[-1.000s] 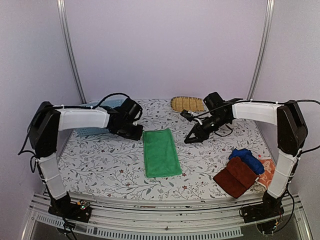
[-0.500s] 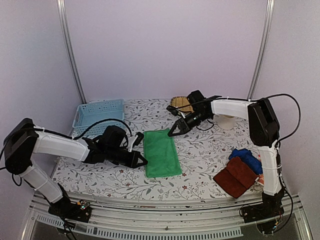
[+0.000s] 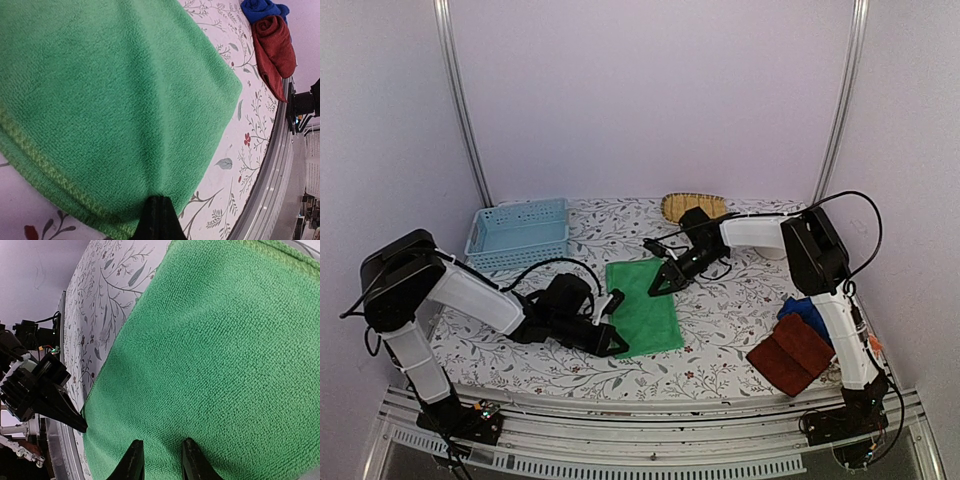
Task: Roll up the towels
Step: Smooth out the towel at the center of the board.
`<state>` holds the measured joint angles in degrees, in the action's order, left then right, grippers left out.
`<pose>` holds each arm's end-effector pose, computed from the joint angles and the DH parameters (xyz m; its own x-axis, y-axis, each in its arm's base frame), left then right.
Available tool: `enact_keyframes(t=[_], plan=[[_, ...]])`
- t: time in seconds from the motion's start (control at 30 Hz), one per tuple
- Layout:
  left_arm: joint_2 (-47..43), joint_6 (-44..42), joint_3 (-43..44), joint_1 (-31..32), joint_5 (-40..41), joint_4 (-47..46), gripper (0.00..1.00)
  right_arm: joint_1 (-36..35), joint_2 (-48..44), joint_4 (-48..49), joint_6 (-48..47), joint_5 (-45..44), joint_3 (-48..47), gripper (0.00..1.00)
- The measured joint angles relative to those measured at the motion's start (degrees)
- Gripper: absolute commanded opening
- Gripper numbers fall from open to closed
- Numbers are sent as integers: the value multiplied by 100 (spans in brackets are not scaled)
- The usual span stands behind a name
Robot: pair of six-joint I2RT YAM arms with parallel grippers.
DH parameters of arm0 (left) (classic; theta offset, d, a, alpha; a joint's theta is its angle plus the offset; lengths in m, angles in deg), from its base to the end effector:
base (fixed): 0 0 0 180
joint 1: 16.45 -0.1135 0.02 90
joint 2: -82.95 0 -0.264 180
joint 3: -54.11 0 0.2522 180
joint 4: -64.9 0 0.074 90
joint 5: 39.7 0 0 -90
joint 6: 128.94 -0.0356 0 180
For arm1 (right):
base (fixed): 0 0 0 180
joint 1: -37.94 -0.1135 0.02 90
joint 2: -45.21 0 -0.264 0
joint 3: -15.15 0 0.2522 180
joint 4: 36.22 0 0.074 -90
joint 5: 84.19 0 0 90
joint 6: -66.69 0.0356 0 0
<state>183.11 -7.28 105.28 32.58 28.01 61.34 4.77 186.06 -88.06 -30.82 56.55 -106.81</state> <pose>0.1912 -0.2407 0.1069 -0.8559 0.2449 -0.4555 0.4980 0.6276 -0.5983 0.3994 0.2940 0.1074 -0.7102 -0.5630 -0.4227 -0.6586 0.3191 0.6815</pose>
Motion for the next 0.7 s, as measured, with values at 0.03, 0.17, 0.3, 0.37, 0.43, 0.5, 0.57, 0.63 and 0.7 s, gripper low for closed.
enact_keyframes(t=[0.03, 0.17, 0.3, 0.37, 0.43, 0.5, 0.57, 0.63, 0.7], plan=[[15, 0, 4, 2, 2, -17, 0, 2, 0, 0, 2, -4, 0, 30], [13, -39, 116, 50, 76, 140, 0, 7, -46, 15, -20, 125, 61, 32], [-275, -278, 262, 221, 313, 658, 6, 20, -592, -59, -127, 107, 529, 38], [-584, -442, 295, 319, 369, 909, 14, 24, -1113, -109, -234, 35, 761, 43], [-933, -636, 337, 396, 442, 1132, 15, 31, -1711, -101, -365, -20, 896, 46], [-1272, -826, 400, 455, 621, 1329, 17, 35, -2455, -39, -542, -107, 1049, 48], [-1596, -1060, 476, 501, 850, 1545, 20, 35, -3206, 66, -737, -238, 1224, 53], [-1869, -1279, 579, 522, 1154, 1773, 35, 37, -3851, 238, -916, -474, 1469, 64], [-2081, -1504, 684, 533, 1547, 1941, 65, 37, -4385, 422, -1075, -800, 1725, 95]])
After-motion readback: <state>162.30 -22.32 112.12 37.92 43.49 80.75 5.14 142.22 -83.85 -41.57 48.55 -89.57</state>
